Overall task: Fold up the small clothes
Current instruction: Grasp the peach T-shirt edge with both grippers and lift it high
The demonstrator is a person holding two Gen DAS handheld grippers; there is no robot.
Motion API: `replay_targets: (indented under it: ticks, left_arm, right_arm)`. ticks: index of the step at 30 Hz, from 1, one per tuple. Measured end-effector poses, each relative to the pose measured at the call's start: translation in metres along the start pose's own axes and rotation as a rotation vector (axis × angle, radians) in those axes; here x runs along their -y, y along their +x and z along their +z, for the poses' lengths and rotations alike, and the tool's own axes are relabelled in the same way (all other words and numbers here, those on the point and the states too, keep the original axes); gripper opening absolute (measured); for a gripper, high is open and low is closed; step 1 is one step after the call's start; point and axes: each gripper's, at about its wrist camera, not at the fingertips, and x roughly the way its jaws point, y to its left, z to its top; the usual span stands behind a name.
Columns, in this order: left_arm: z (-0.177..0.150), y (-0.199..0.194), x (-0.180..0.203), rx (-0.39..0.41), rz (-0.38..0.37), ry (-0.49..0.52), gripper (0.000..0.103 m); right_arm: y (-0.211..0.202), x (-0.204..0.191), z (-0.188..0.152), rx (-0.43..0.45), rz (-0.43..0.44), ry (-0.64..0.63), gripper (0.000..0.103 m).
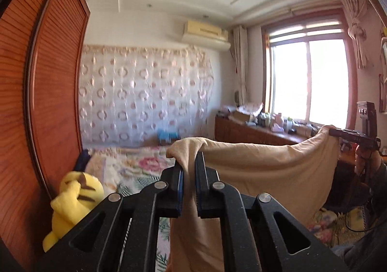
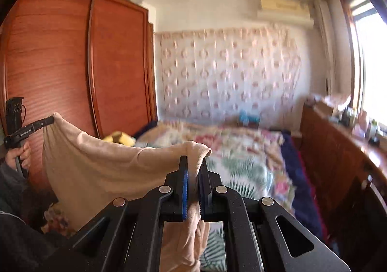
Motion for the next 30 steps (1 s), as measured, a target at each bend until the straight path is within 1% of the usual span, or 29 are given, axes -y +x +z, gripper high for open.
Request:
replay_targets:
  ticks: [3,6,10,13,15,17,18,20,21,22,23,25,26,27,30]
  left_arm:
    - [0.018,-0.008,-0.002,0.059,0.008,0.004,0.009]
    - [0.038,-0.011,0.001,0.111,0.018,0.033,0.009]
    - [0.065,-0.006,0.001,0.171,0.033,0.064,0.009]
    - [0.089,0.003,-0.003,0.206,0.050,0.078,0.009]
    - [0.100,0.005,-0.003,0.222,0.063,0.091,0.009]
    - [0.110,0.016,-0.008,0.225,0.093,0.109,0.009]
    - [0.112,0.017,-0.008,0.224,0.102,0.111,0.009]
    - [0.115,0.040,-0.017,0.203,0.129,0.111,0.009]
    - [0.113,0.047,-0.017,0.190,0.134,0.106,0.009]
    - [0.110,0.060,-0.019,0.171,0.143,0.105,0.009]
    - [0.106,0.078,-0.023,0.147,0.161,0.105,0.009]
    - [0.094,0.113,-0.030,0.104,0.187,0.097,0.009]
    - [0.088,0.131,-0.041,0.076,0.197,0.094,0.009]
    - [0.080,0.151,-0.051,0.046,0.206,0.091,0.009]
    - [0.048,0.209,-0.084,-0.029,0.226,0.088,0.009]
  right_arm:
    - [-0.018,-0.005,0.020,0.062,-0.014,-0.040,0.006]
    - [-0.033,-0.009,0.037,0.113,-0.021,-0.073,0.006]
    - [-0.044,-0.014,0.059,0.172,-0.039,-0.123,0.006]
    - [-0.049,-0.017,0.076,0.216,-0.059,-0.155,0.006]
    - [-0.045,-0.019,0.086,0.238,-0.067,-0.169,0.006]
    - [-0.037,-0.019,0.092,0.249,-0.084,-0.186,0.006]
    - [-0.029,-0.019,0.094,0.250,-0.090,-0.188,0.006]
    - [-0.010,-0.019,0.099,0.239,-0.106,-0.197,0.006]
    - [0.006,-0.021,0.098,0.224,-0.118,-0.206,0.006]
    - [0.023,-0.027,0.090,0.207,-0.121,-0.208,0.006]
    - [0.041,-0.029,0.085,0.184,-0.123,-0.208,0.006]
    - [0.075,-0.026,0.087,0.130,-0.135,-0.222,0.006]
    - [0.095,-0.025,0.093,0.103,-0.141,-0.229,0.006]
    - [0.116,-0.023,0.091,0.072,-0.143,-0.234,0.006]
    - [0.191,-0.013,0.076,-0.028,-0.155,-0.240,0.006]
